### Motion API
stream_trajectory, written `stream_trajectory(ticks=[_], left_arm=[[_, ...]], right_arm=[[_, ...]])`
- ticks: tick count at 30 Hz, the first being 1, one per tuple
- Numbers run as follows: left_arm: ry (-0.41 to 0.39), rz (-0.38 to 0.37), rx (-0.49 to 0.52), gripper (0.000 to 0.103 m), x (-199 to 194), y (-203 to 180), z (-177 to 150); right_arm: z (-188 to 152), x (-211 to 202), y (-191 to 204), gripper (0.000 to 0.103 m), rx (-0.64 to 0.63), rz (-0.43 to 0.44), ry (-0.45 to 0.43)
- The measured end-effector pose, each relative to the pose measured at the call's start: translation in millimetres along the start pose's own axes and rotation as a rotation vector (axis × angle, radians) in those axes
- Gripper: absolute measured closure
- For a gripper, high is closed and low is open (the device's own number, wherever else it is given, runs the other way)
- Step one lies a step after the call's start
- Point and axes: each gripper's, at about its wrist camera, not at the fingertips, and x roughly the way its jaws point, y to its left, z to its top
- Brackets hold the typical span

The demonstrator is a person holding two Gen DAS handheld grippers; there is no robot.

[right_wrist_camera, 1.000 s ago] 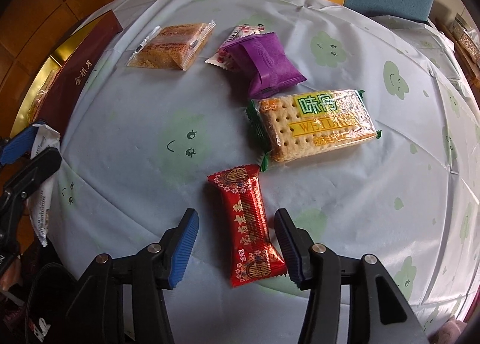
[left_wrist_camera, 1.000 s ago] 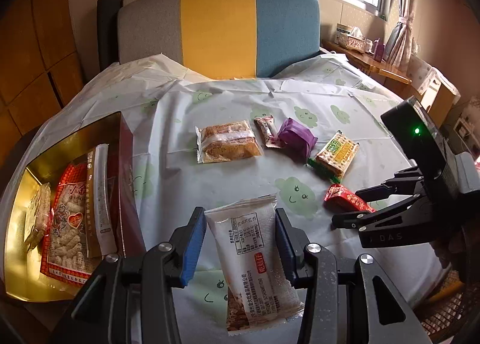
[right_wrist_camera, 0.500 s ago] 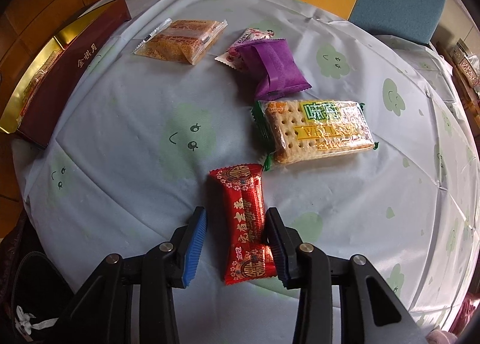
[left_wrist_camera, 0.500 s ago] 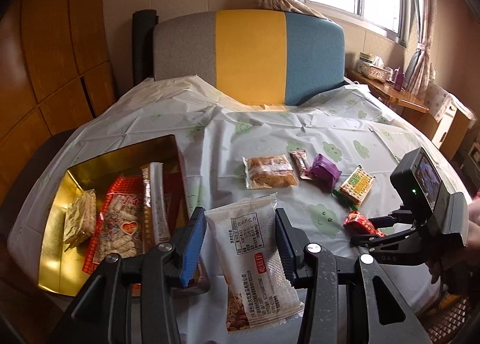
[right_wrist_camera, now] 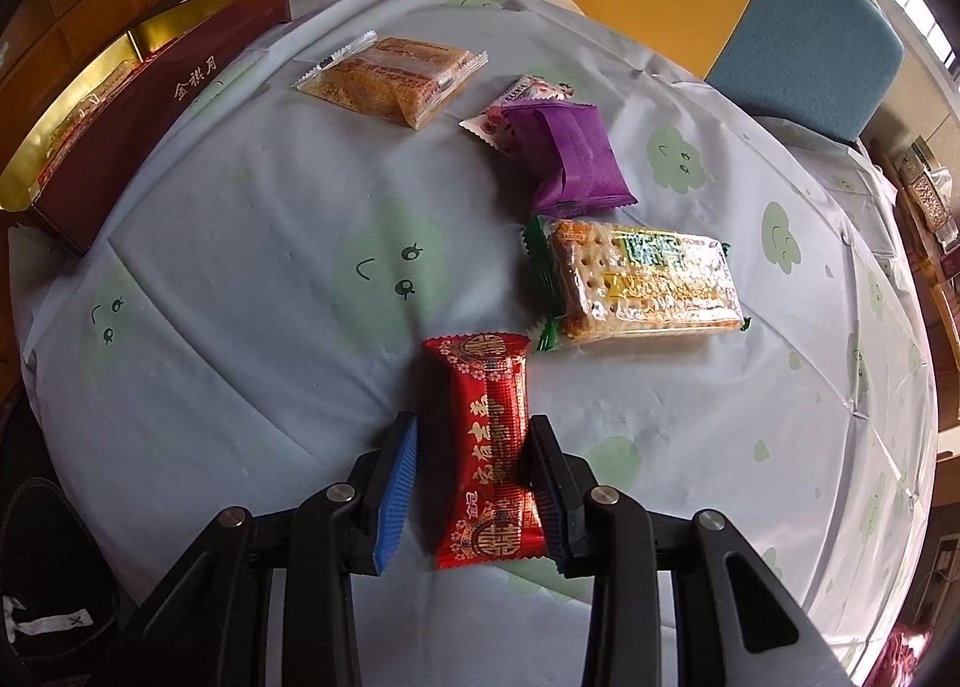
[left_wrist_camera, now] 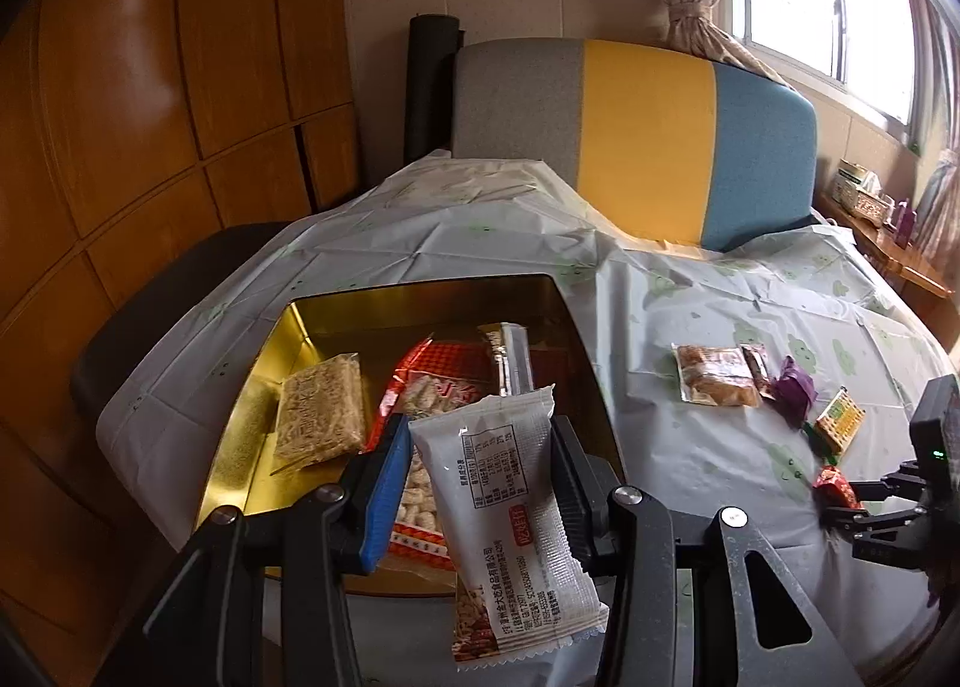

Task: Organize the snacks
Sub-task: 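Carry the white pastry packet into the gold tin with the left gripper and release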

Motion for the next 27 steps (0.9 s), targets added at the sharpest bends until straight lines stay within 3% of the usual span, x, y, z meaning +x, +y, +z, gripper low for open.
stream_trajectory(ticks=[16,27], left_arm=[[0.094,0.112,-0.268,0.057,42.1,116.1,-14.2],[0.141,0.122,-0.269,0.057,58.5,118.2,-27.7]], right_arm=[[-1.0,-7.0,-4.0,0.07,-0.018,-0.012,-0.014],[-2.6,-9.5,-2.9,0.072,-0.04,-0.02,-0.018]])
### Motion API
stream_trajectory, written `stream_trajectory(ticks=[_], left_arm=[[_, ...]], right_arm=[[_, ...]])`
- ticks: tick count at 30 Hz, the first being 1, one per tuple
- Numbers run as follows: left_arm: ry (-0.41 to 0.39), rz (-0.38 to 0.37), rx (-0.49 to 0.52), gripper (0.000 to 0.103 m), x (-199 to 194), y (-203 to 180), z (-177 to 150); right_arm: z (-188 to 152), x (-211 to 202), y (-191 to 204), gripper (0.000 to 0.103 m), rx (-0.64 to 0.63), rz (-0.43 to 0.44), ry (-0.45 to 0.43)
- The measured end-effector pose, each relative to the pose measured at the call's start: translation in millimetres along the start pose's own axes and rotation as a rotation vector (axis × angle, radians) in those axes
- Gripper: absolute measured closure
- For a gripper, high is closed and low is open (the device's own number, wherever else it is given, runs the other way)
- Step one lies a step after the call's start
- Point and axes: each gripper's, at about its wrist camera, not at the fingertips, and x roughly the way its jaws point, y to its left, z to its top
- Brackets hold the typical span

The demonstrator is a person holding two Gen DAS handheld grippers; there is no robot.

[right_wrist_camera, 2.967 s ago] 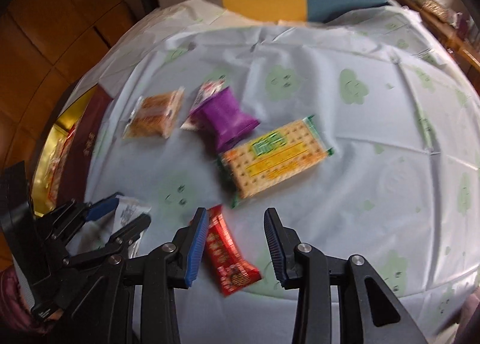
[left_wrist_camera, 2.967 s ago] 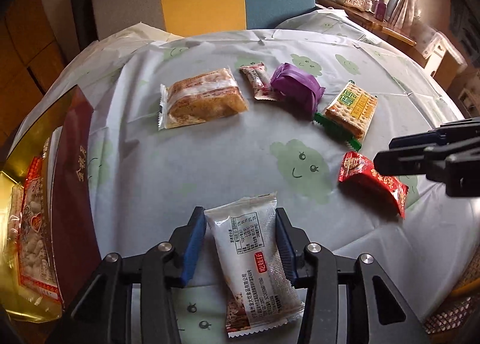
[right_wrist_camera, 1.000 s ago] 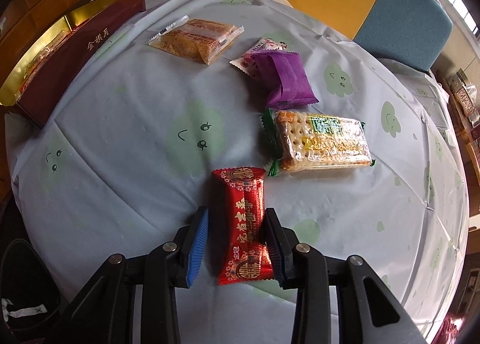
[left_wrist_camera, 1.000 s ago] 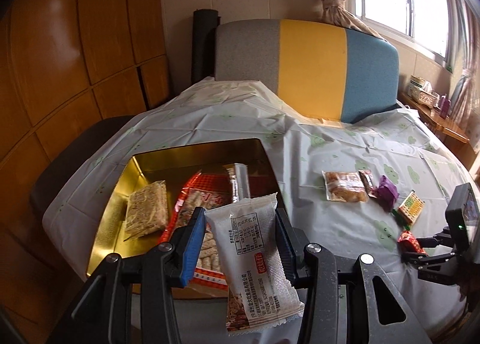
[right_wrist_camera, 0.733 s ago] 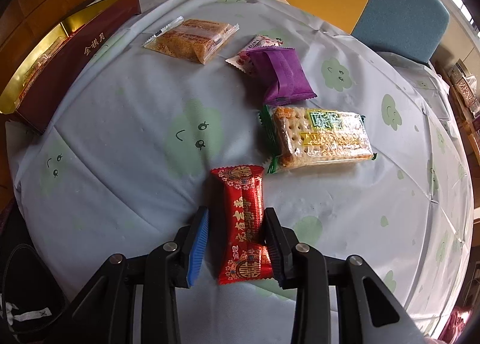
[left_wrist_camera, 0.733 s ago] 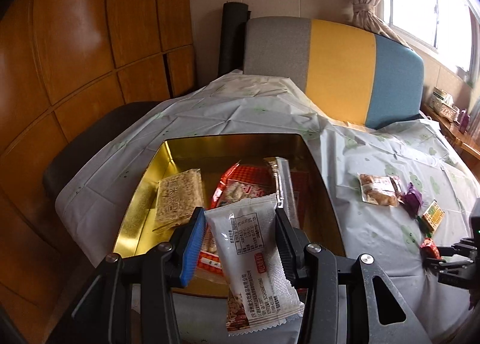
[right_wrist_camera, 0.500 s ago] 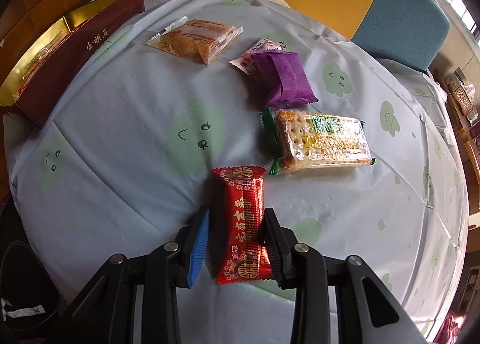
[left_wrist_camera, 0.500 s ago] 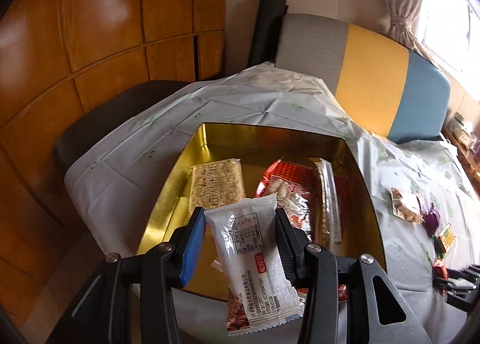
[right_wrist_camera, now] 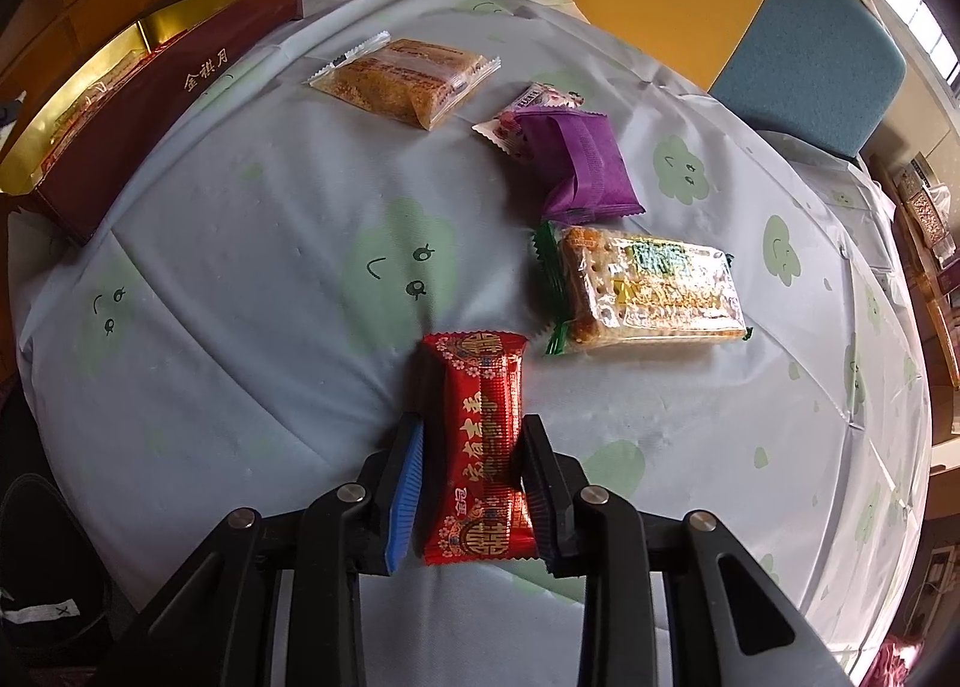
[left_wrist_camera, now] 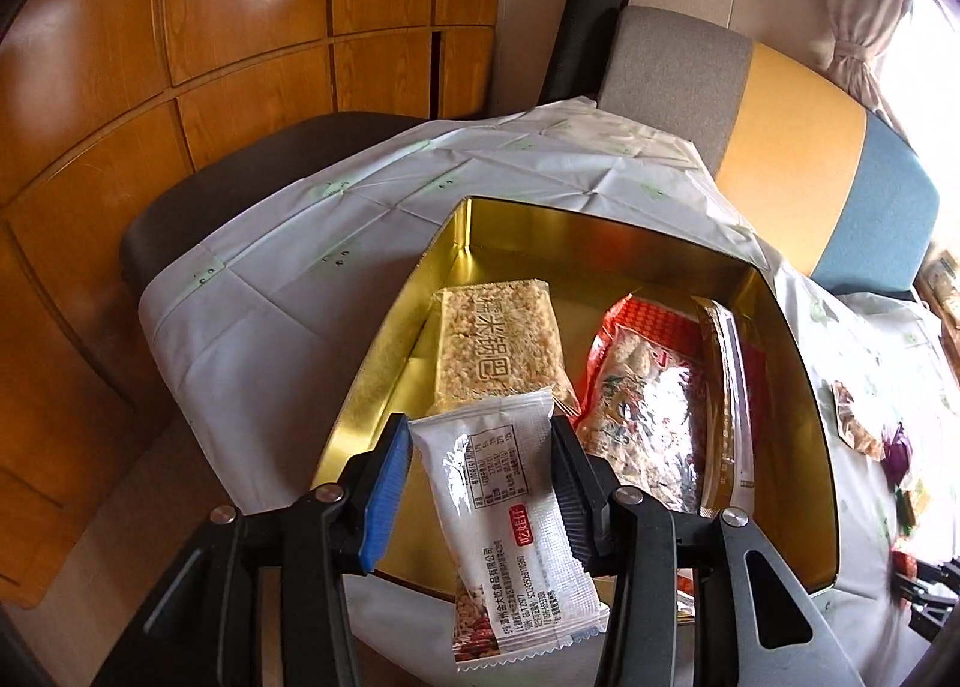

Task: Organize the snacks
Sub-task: 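Carry the white pastry packet into the gold tin with the left gripper and release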

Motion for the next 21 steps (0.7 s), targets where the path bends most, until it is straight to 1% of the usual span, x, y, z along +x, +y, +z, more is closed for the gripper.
stream_trajectory(ticks=[7,10,14,15,17,18,19,21], left_arm=[[0.009,0.016,0.042,0.055,3.4,-14.5,-4.0],[0.009,0.015,0.044,0.052,3.9,-17.7,-5.0],[0.005,0.016,0.048,0.052,2.4,-20.5,-6.4],[0.008,0.013,0.048,0.051,2.6,-20.8,-6.4],[0.015,0.015,0.045,0.044,3.4,-20.1,-6.6],[0.015,0.014,0.043,0.038,3.3,-20.6,-6.6],[0.011,0.013,0.042,0.036,2.8,-20.6,-6.5],[0.007,0.021,0.043,0.036,1.6,-20.3,-5.8]], right_arm=[[-0.2,-0.2,0.3,0.072,-0.012,-0.006,-0.001],[-0.2,-0.3,0.3,0.072,-0.011,-0.005,-0.001],[-0.2,-0.7,0.4,0.072,-0.014,-0.007,-0.002],[-0.2,-0.7,0.5,0.072,-0.014,-0.007,-0.002],[-0.2,-0.7,0.5,0.072,-0.014,-0.007,-0.002],[-0.1,-0.6,0.5,0.072,-0.014,-0.007,-0.002],[-0.1,-0.6,0.5,0.072,-0.014,-0.007,-0.002],[0.0,-0.9,0.4,0.072,-0.014,-0.007,-0.002]])
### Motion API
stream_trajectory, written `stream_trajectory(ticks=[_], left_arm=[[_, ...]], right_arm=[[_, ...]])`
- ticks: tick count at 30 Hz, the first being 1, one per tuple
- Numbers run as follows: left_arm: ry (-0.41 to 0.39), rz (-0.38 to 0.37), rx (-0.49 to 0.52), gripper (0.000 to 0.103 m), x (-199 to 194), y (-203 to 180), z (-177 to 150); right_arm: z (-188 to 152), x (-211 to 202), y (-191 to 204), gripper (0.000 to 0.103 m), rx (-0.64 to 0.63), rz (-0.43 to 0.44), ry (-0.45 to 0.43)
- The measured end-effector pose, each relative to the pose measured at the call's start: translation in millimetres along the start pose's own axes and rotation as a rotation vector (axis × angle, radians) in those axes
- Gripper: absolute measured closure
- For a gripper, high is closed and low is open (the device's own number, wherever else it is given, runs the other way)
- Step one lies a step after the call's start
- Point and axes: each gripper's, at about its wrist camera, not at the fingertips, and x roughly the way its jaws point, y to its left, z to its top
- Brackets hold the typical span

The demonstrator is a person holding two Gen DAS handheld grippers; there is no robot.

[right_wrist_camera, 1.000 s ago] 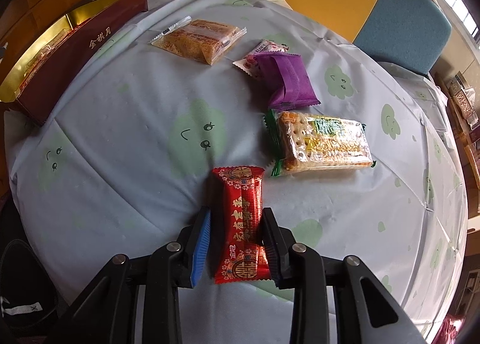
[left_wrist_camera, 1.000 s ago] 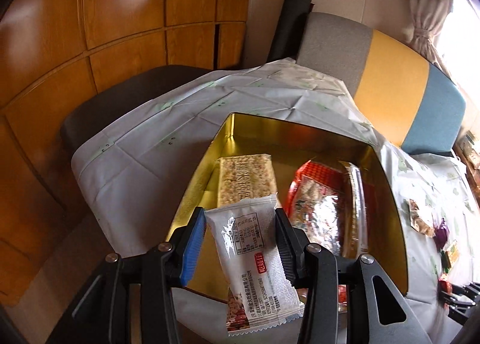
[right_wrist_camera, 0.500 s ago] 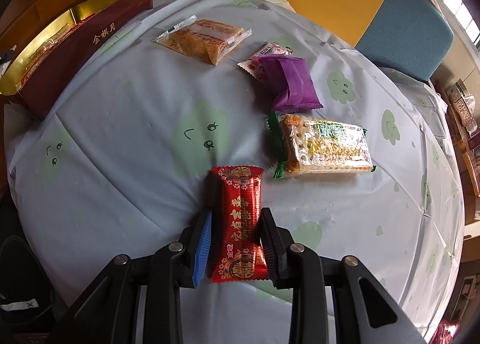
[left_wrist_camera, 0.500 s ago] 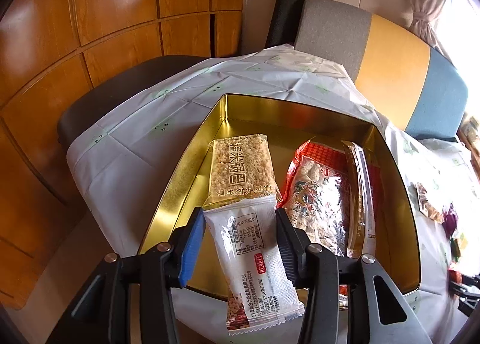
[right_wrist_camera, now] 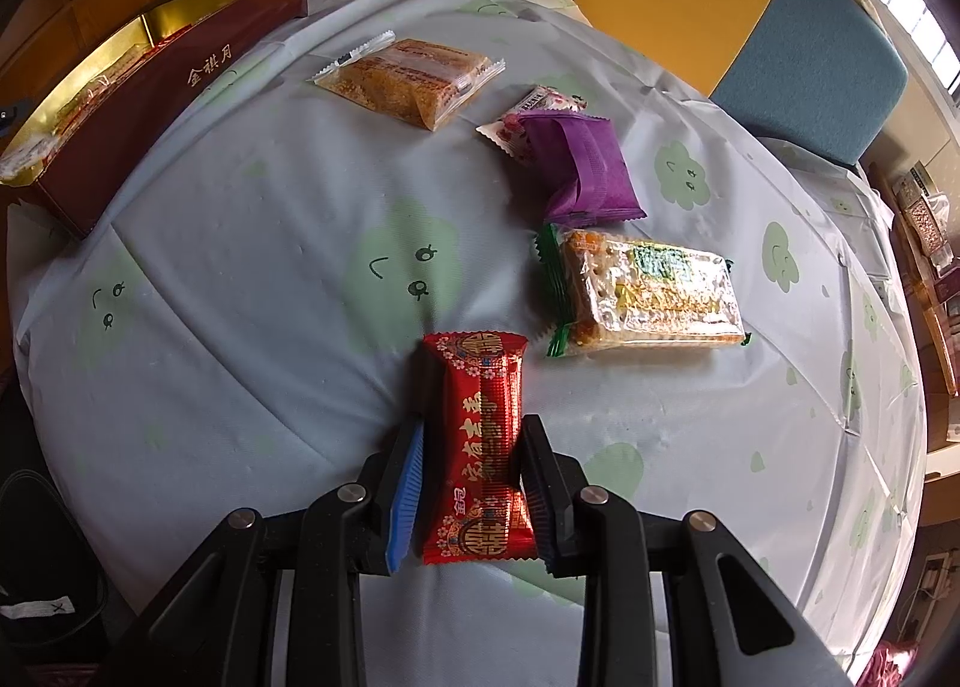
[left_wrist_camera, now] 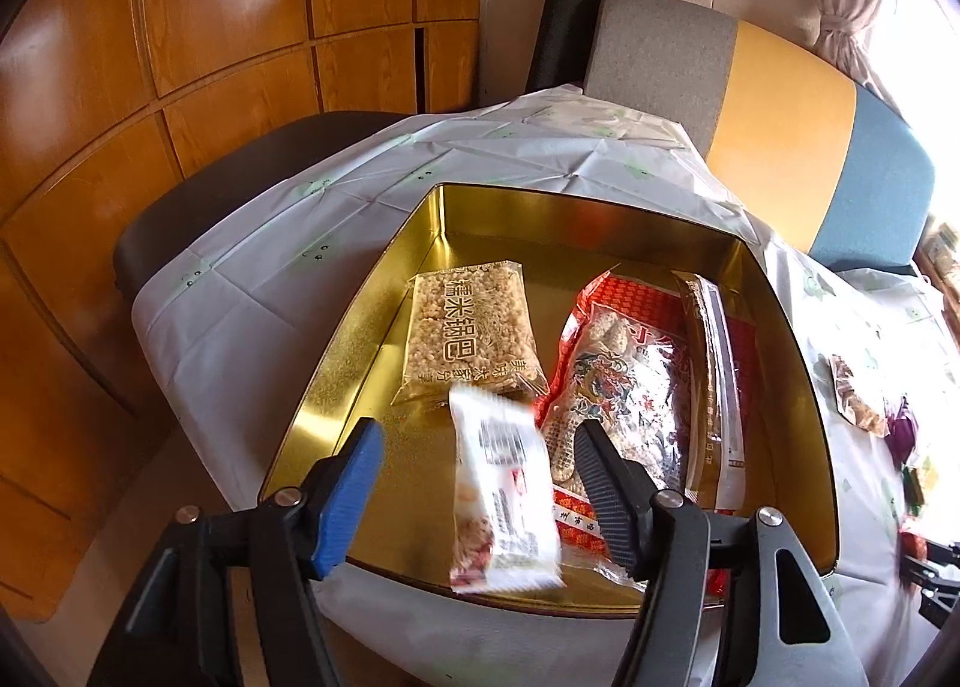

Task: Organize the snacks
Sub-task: 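Carry the white pastry packet into the gold tin with the left gripper and release, then carry the red candy bar into the gold tin with the right gripper and release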

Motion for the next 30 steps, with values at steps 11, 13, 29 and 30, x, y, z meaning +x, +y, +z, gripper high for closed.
stream_trajectory(ticks=[11,13,29,30], left_arm=[[-0.065,0.01,0.011,0.037,-27.3,-2.3,-5.0],[-0.056,-0.012,0.036,0.037,-30.6,-9.7,-9.3],[-0.068,-0.065,0.128,0.036,-49.0,-38.2,-25.7],[-0.068,-0.067,0.126,0.036,-49.3,-37.5,-26.1]], right_arm=[[1.1,-0.5,0.8,0.077,-0.007,0.005,0.001],[1.3,-0.4,1.8,0.078,-0.009,0.004,0.0],[10.2,-3.4,-10.2,0.081,0.105,0.053,0.011],[12.4,-6.8,-9.9,0.081,0.112,0.064,0.0]])
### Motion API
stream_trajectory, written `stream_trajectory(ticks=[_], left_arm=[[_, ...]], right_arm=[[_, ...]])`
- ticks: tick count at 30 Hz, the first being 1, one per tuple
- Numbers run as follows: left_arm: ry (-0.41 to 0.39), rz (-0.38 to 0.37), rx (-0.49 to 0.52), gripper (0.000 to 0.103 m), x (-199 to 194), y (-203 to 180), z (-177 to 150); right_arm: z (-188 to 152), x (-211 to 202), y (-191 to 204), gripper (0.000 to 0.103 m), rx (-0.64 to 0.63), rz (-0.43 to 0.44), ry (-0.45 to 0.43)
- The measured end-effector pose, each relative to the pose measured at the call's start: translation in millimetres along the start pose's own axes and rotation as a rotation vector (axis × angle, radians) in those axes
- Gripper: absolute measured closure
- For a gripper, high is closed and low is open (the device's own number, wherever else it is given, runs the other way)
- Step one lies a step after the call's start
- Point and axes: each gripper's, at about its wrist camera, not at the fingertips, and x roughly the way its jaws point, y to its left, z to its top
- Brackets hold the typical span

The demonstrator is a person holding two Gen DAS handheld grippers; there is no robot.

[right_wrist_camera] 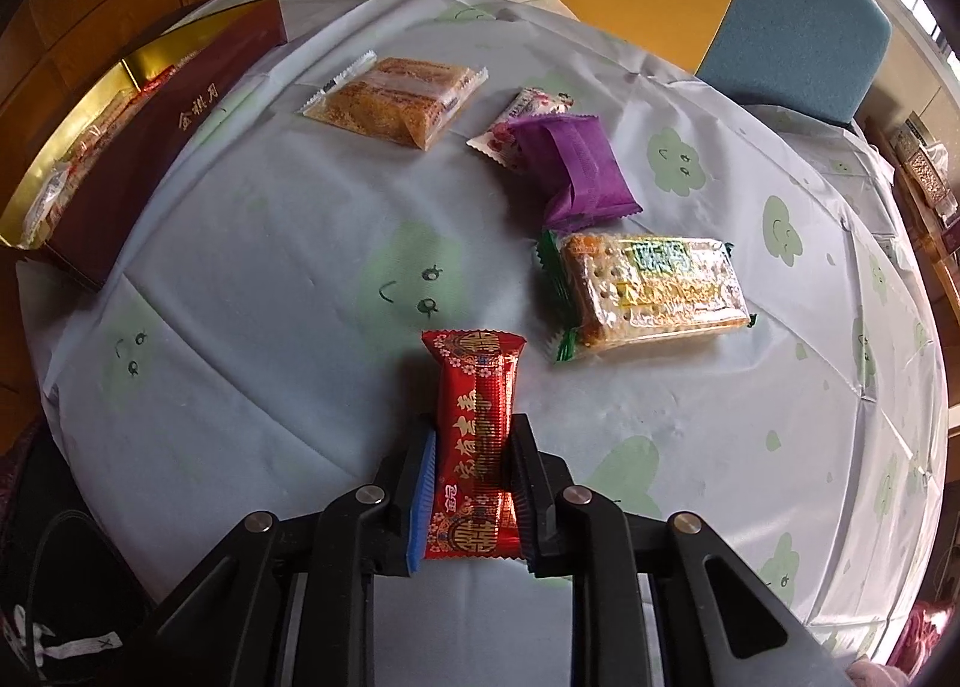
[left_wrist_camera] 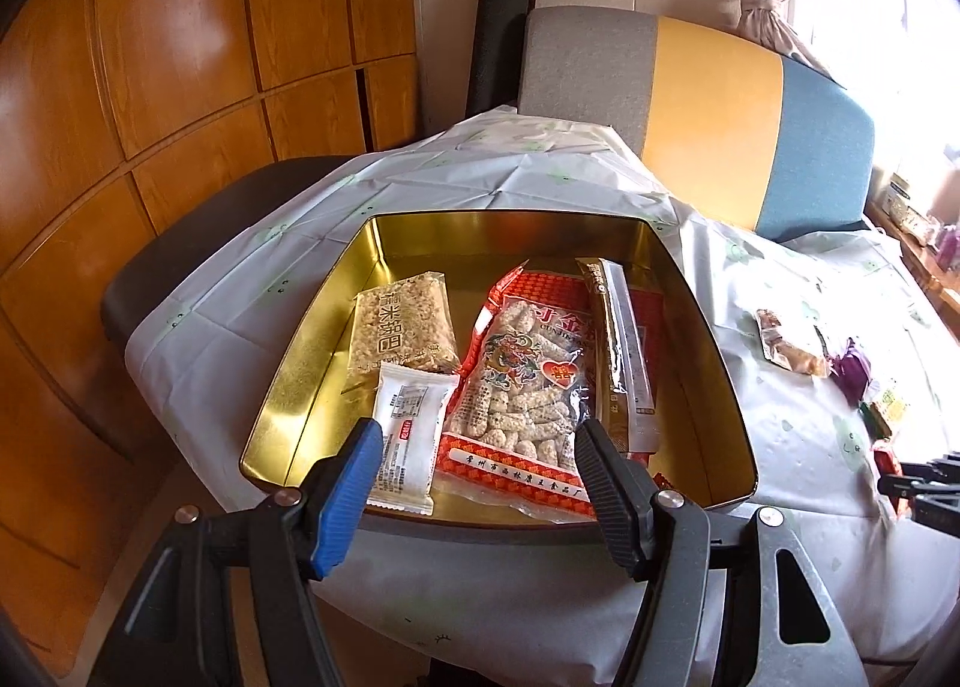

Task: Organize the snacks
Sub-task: 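Carry the red candy bar into the gold tin with the right gripper and release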

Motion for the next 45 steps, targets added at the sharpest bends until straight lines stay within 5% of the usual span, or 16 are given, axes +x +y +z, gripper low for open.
stream_trajectory(ticks=[8,17,28,45], left_arm=[[0.002,0.006,-0.015,0.036,0.1,8.0,-3.3],[0.006,0.027,-0.053,0.036,1.7,26.7,-5.3],[0.02,0.044,-0.092,0.036,7.7,45.0,-8.0],[0.026,0.046,-0.075,0.036,9.0,39.2,-8.4]], right_arm=[[33.4,-32.8,39.4,0.081,0.013,0.163,-0.124],[88.4,-65.5,136.6,0.08,-0.115,0.393,-0.229],[122.8,-24.3,219.7,0.076,-0.194,0.403,-0.168],[101.3,-34.7,199.1,0.072,-0.146,0.343,-0.223]])
